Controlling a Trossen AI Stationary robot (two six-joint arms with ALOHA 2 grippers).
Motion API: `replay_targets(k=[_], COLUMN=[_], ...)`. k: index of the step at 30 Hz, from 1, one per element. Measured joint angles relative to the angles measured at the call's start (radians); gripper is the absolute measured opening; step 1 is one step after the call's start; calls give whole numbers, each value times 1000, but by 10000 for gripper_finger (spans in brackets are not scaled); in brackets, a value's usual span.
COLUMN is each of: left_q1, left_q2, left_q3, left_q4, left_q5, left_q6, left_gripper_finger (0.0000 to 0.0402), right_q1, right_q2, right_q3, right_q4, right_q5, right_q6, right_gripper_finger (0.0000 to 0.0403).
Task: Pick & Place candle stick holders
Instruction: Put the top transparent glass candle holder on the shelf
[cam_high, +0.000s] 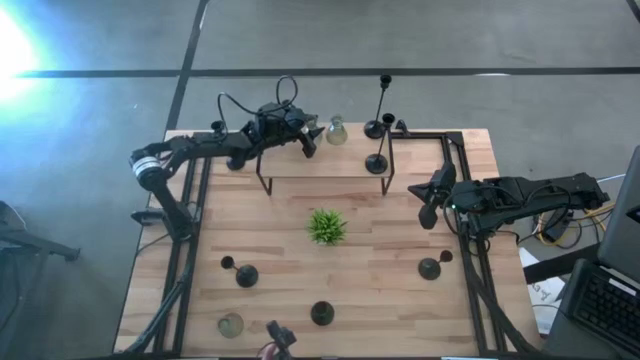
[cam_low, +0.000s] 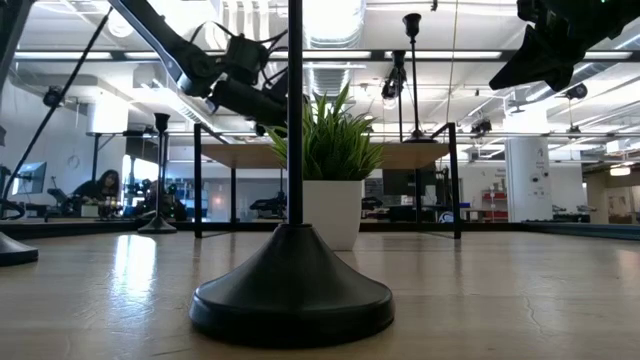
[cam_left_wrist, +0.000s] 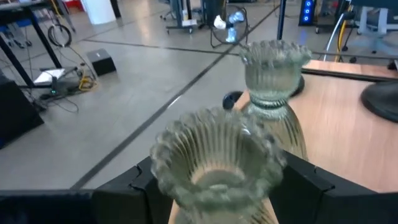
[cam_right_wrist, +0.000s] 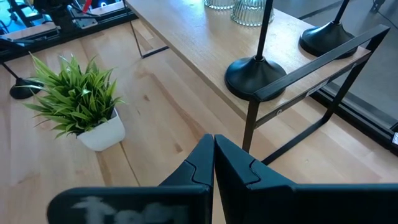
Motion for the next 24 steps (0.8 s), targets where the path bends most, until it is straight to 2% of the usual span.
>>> replay_targets(k=[24], left_q1=[0], left_q2=[-23], left_q3=[40], left_q4=[2], left_q5=[1], left_q6=[34], left_gripper_finger=[218], right_q1=[0], right_q2=[0], right_q3=[-4], right_q4=[0], right_q5=[-3], right_q6=[8], right_gripper_finger=[8])
